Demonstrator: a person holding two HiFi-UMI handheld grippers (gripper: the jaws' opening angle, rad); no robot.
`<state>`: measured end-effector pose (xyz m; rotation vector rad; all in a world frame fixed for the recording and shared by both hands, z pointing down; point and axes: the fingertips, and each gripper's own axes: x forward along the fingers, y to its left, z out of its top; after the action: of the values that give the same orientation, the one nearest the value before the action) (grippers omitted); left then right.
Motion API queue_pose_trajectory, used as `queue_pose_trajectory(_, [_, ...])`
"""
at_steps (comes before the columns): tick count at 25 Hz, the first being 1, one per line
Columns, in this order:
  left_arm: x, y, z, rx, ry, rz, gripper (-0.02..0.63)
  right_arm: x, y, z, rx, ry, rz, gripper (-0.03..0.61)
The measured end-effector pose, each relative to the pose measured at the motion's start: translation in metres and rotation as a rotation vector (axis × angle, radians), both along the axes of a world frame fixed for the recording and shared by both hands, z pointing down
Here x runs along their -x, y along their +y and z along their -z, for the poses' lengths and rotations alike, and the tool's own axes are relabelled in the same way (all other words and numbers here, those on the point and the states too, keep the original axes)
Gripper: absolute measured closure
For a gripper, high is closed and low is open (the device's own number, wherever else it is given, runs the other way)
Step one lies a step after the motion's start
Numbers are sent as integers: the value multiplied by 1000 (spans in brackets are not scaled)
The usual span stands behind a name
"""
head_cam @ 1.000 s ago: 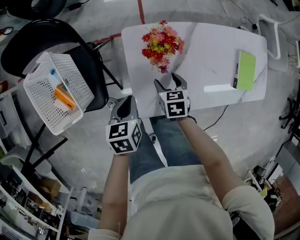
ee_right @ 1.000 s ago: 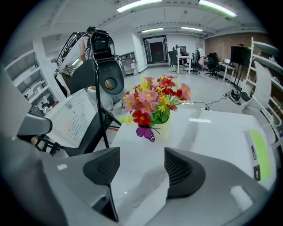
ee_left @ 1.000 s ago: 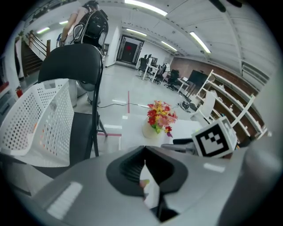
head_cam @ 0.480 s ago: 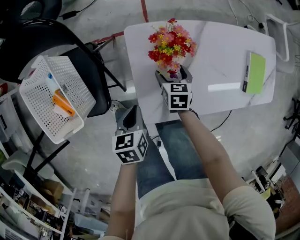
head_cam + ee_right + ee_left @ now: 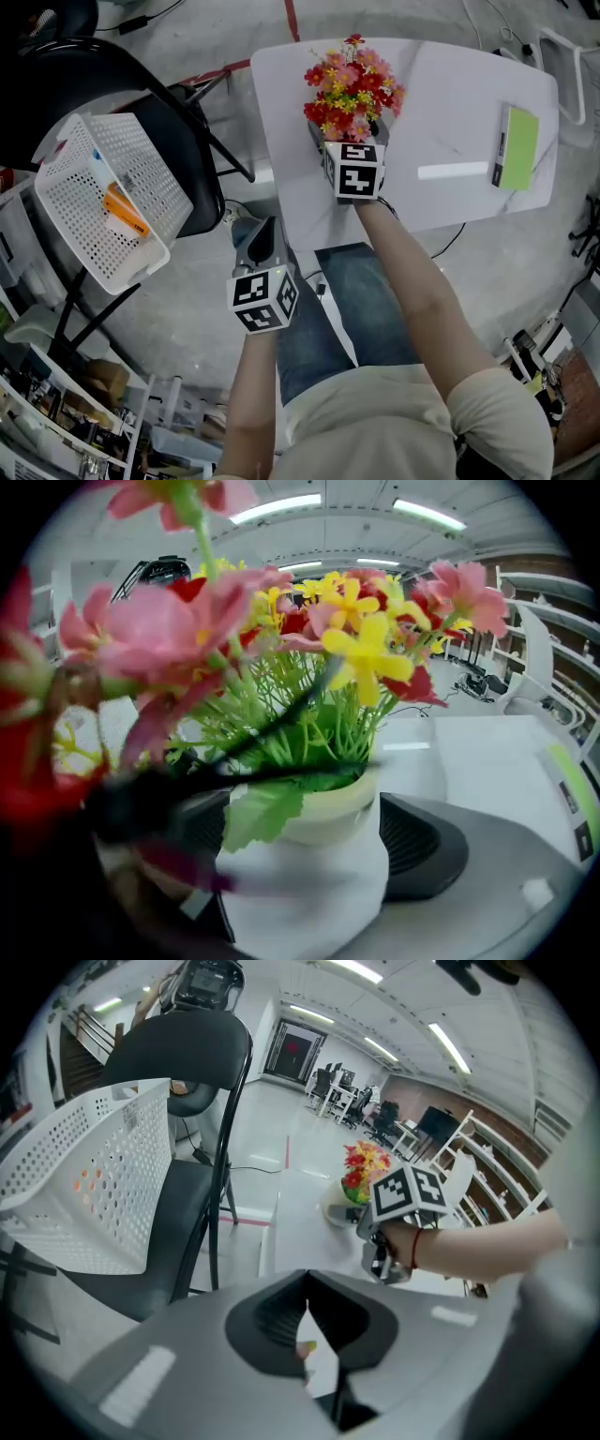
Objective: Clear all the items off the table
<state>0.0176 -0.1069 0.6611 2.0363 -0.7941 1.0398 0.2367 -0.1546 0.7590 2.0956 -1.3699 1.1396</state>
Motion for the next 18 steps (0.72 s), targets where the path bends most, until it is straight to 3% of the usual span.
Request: queue_pose_trajectory(18, [9, 2, -13, 34, -15, -4, 606, -24, -23, -15, -19, 36, -125, 72])
